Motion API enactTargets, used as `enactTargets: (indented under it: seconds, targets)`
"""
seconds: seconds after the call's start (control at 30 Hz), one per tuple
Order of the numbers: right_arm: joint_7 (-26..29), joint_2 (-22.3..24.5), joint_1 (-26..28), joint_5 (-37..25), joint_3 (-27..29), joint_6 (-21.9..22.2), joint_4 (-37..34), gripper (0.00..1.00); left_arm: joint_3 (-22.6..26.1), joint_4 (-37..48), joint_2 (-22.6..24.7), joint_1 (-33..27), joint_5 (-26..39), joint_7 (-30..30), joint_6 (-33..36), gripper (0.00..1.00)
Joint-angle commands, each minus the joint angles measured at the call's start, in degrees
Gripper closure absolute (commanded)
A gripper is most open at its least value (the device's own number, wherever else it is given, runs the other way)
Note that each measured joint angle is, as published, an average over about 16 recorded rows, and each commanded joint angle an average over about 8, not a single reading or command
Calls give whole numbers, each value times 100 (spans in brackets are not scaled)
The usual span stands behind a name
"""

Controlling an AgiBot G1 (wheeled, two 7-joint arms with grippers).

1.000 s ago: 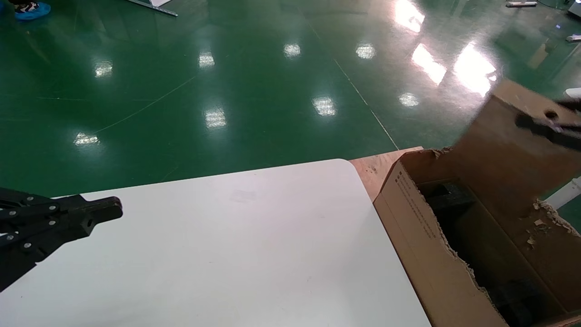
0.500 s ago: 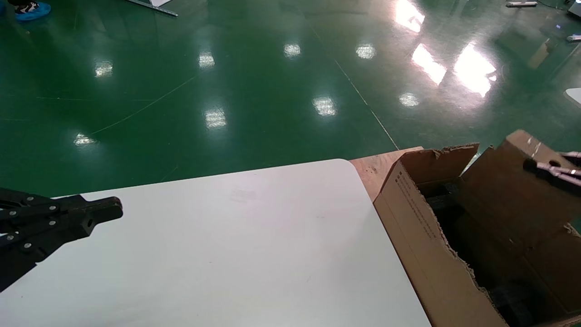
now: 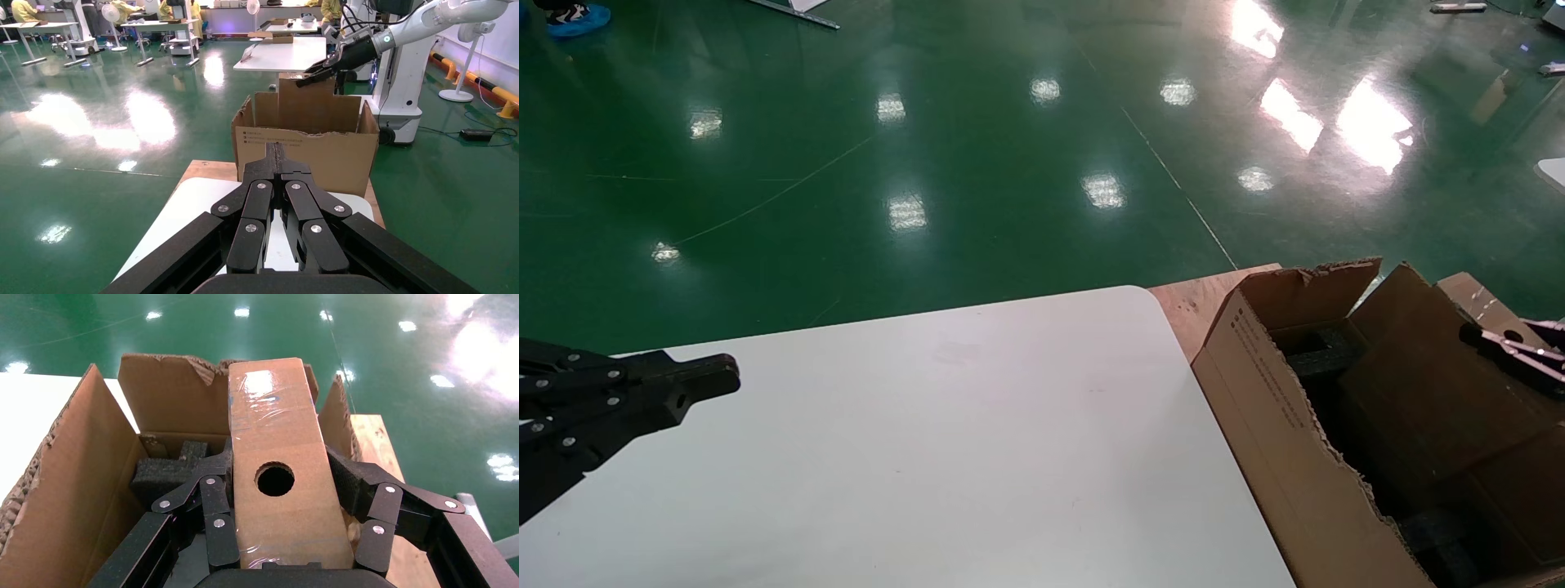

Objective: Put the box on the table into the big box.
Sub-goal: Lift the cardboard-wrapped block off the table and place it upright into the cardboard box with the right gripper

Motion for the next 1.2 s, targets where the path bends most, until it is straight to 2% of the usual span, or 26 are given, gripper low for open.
enactTargets:
  seconds: [0.03, 0.43, 1.2]
  targets:
    - [-69, -40, -32, 47, 40, -47, -142, 100, 0, 0, 0, 0, 0, 0, 0, 100]
    - [-408, -240, 45, 55, 25, -270, -984, 100, 0, 0, 0, 0, 0, 0, 0, 100]
    - [-966, -513, 895, -103, -468, -467, -2353, 100, 1, 0, 0, 0, 0, 0, 0, 100]
